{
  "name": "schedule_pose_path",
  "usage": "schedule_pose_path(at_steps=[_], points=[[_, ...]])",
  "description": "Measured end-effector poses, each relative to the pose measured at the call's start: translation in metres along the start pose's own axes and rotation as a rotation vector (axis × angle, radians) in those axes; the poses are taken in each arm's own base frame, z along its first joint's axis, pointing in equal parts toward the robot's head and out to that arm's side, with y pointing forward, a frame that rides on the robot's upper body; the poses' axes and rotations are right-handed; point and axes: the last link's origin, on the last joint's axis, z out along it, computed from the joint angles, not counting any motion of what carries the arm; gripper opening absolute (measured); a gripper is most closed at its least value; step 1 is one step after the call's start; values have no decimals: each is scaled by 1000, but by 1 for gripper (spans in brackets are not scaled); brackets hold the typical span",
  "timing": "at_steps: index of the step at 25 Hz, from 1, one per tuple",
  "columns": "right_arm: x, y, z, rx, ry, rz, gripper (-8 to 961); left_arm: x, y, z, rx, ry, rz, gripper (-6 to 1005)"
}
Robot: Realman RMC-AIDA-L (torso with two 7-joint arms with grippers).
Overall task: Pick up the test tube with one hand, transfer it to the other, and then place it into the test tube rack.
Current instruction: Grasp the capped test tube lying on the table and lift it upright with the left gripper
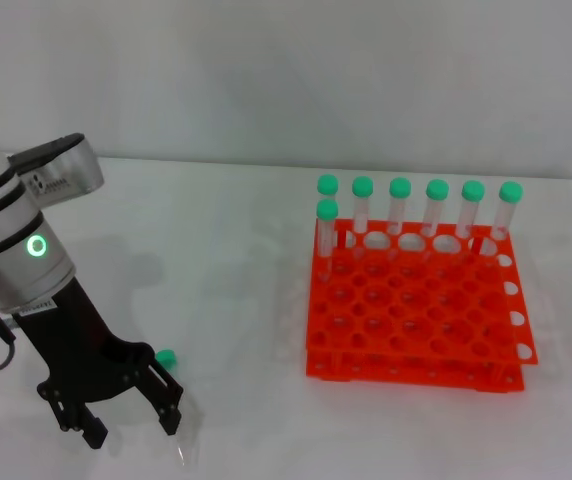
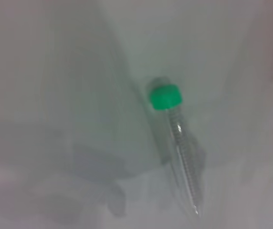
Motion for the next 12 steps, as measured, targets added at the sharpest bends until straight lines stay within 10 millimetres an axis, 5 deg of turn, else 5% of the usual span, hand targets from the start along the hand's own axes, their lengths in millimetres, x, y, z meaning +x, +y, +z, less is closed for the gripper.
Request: schedule_pose_path(at_steps=[12], points=[[0, 3, 2, -17, 6, -12, 857, 9, -5, 14, -48, 76, -33, 830]])
